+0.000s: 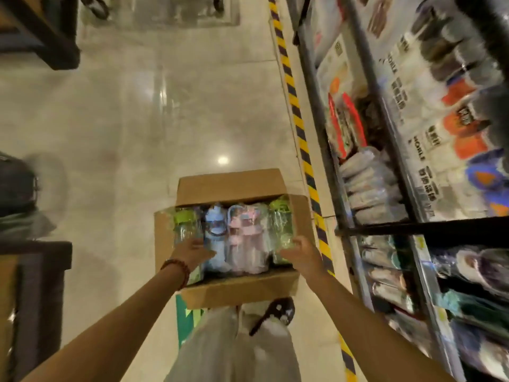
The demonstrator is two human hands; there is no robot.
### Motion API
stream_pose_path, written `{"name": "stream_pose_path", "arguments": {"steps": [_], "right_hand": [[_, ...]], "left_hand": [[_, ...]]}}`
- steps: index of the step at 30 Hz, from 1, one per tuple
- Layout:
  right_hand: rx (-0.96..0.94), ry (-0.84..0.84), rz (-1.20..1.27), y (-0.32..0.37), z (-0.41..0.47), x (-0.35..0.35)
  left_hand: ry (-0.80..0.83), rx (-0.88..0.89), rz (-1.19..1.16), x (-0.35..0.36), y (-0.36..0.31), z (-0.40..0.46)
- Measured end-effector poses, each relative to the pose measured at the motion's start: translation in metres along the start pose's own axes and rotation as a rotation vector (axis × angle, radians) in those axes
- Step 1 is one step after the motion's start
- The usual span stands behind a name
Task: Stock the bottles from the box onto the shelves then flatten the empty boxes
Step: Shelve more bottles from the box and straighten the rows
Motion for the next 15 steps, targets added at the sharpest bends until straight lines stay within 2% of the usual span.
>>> {"name": "stream_pose_path", "arguments": {"steps": [4, 8, 12, 15], "right_hand": [[0.047, 0.045, -0.197, -0.029, 0.059, 0.032], [0.023, 0.115, -0.269, -0.051, 0.126, 0.074], [0.002, 0.106, -0.305, -0.066, 0.181, 0.109], [-0.044, 0.092, -0.297, -0.072, 0.216, 0.128]], "left_hand": [[-0.044, -0.155, -0.043, 0.003, 0.06, 0.056], [-0.112, -0.196, 0.002, 0.011, 0.112, 0.109], [-0.317, -0.213, 0.133, 0.002, 0.146, 0.155], [-0.43, -0.221, 0.118, -0.002, 0.159, 0.188]]}}
Point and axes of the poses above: each hand's wrist, its own z-axis towards the middle knuckle, its own x-axis out of the palm, y = z × x, the point moved 7 cm from there along z, towards the middle knuckle, and after that the axes turned 1 degree about -x, right-handed, at the moved point
